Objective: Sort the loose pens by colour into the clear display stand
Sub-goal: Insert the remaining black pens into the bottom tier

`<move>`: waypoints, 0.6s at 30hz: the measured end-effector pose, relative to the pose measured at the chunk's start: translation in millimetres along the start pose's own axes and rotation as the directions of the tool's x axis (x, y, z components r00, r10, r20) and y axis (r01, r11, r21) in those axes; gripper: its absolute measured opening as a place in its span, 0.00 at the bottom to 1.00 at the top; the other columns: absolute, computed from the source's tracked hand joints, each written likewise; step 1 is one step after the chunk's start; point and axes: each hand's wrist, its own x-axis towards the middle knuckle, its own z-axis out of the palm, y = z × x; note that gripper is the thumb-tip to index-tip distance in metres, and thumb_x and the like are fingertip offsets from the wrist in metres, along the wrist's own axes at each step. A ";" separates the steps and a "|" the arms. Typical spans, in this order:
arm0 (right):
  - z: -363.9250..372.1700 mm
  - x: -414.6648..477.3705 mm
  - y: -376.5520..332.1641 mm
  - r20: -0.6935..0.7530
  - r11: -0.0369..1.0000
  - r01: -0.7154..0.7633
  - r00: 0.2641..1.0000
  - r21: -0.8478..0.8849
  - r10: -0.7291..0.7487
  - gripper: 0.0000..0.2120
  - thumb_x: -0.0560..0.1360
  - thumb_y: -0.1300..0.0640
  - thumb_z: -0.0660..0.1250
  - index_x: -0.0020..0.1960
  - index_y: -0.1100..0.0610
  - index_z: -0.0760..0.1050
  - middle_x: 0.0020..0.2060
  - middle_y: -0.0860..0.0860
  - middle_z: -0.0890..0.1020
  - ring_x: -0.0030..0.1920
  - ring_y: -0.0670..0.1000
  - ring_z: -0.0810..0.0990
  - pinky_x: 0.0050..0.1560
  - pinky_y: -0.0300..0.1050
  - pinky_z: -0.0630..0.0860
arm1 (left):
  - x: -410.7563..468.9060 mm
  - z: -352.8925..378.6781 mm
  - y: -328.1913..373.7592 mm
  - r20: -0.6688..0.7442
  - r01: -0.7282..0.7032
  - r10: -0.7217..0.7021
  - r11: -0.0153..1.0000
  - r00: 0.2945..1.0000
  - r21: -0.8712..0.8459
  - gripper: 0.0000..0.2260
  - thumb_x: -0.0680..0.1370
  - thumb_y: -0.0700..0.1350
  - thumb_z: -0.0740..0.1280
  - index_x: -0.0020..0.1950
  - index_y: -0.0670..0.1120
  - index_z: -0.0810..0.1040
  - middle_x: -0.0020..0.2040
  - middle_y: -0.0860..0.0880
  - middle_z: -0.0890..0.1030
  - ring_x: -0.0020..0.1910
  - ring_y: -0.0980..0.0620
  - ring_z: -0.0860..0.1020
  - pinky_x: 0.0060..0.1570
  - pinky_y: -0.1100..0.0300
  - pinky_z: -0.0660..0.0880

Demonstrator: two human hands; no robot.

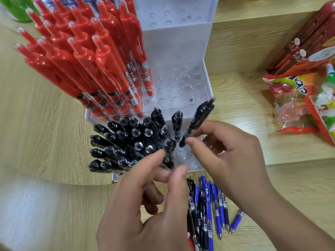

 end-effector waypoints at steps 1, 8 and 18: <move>3.5 1.7 1.4 0.007 0.999 0.008 1.000 -0.035 -0.007 0.05 0.71 0.53 0.74 0.45 0.46 0.81 0.34 0.35 0.78 0.34 0.41 0.77 0.35 0.28 0.69 | -2.6 1.1 1.0 -0.024 0.011 -0.012 1.000 1.000 -0.019 0.13 0.71 0.52 0.72 0.54 0.65 0.79 0.37 0.54 0.81 0.26 0.50 0.72 0.30 0.62 0.68; 16.3 4.1 11.4 0.081 0.944 0.076 0.995 -0.321 -0.053 0.11 0.72 0.41 0.64 0.47 0.45 0.81 0.35 0.37 0.74 0.33 0.42 0.71 0.33 0.38 0.71 | -10.4 3.6 -9.9 -0.100 0.049 -0.051 0.999 0.994 -0.024 0.18 0.68 0.51 0.72 0.55 0.68 0.76 0.37 0.54 0.80 0.26 0.51 0.71 0.29 0.61 0.68; 14.0 7.7 7.7 0.172 0.862 0.206 0.975 -0.463 -0.140 0.13 0.72 0.43 0.60 0.47 0.48 0.80 0.38 0.42 0.78 0.32 0.42 0.67 0.28 0.38 0.66 | -11.5 4.5 -24.8 -0.190 0.082 -0.092 0.995 0.978 -0.059 0.16 0.68 0.50 0.73 0.51 0.63 0.73 0.39 0.54 0.80 0.31 0.51 0.74 0.33 0.59 0.71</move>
